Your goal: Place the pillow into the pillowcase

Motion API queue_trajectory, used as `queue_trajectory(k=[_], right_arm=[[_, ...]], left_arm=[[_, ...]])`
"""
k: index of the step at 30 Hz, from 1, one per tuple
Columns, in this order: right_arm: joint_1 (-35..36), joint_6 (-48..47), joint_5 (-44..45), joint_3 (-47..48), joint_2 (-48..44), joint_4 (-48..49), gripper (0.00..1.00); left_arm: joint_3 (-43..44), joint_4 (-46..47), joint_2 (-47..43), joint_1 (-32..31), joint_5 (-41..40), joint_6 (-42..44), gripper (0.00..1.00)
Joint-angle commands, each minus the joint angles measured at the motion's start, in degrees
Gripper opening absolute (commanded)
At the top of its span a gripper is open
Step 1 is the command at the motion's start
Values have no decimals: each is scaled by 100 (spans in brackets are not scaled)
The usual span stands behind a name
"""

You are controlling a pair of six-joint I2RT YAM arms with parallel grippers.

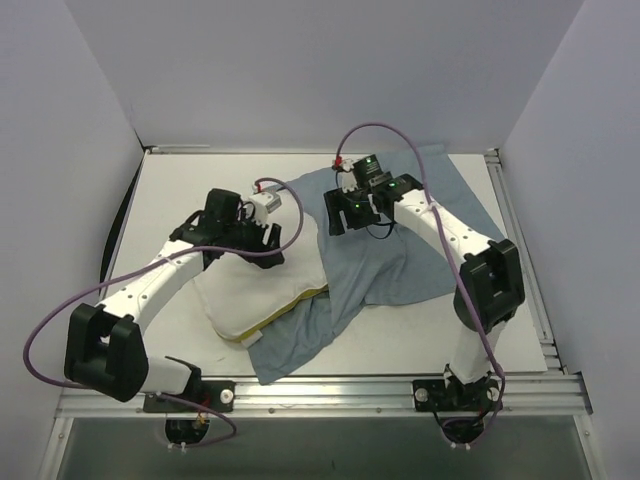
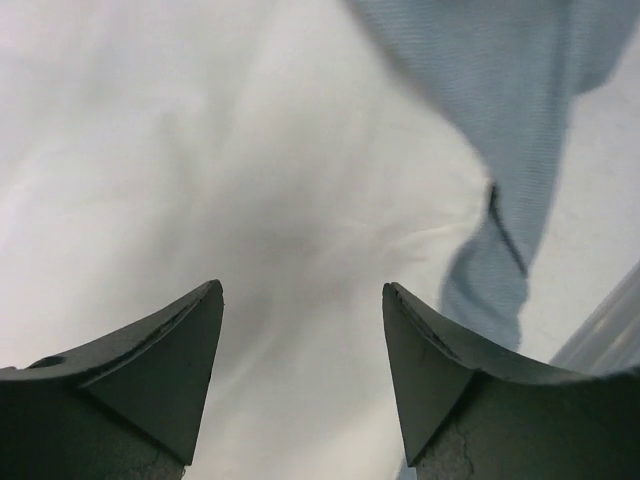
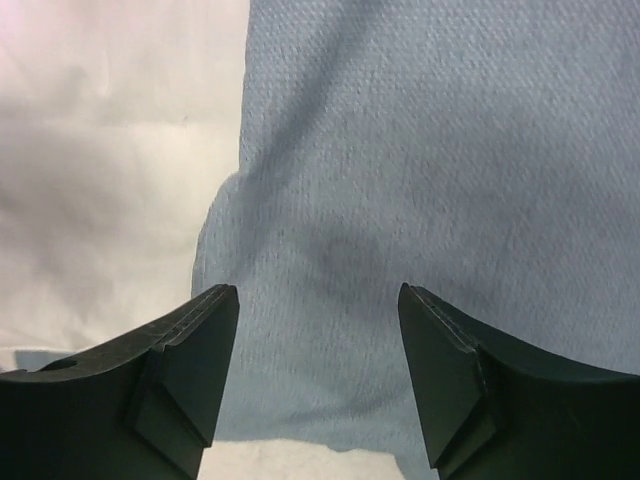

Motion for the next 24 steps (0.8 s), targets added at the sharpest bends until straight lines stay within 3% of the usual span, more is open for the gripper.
queue_trajectory(k=[1, 7, 8, 16, 19, 20, 23, 24], right_arm=[[359, -447, 499, 845, 201, -326, 66], [701, -623, 728, 1680, 1089, -361, 67], [746, -667, 807, 1751, 1281, -361, 67], [808, -1045, 1642, 2252, 2021, -467, 55], [834, -1168, 1669, 2340, 2109, -545, 31], [834, -1195, 1660, 2419, 2161, -581, 19], [869, -1186, 1047, 2507, 2118, -660, 0], [930, -1134, 784, 2525, 2057, -686, 0]], left_arm=[[334, -557, 198, 664, -769, 198, 73], [476, -865, 523, 1858, -787, 110, 77], [493, -865, 567, 1939, -770, 171, 82], [695, -882, 840, 2247, -1235, 268, 83], [555, -874, 875, 2300, -1384, 277, 82], [511, -865, 945, 2300, -1402, 259, 81], [292, -690, 1112, 2309, -1201, 163, 76], [195, -471, 1165, 2309, -904, 119, 69]])
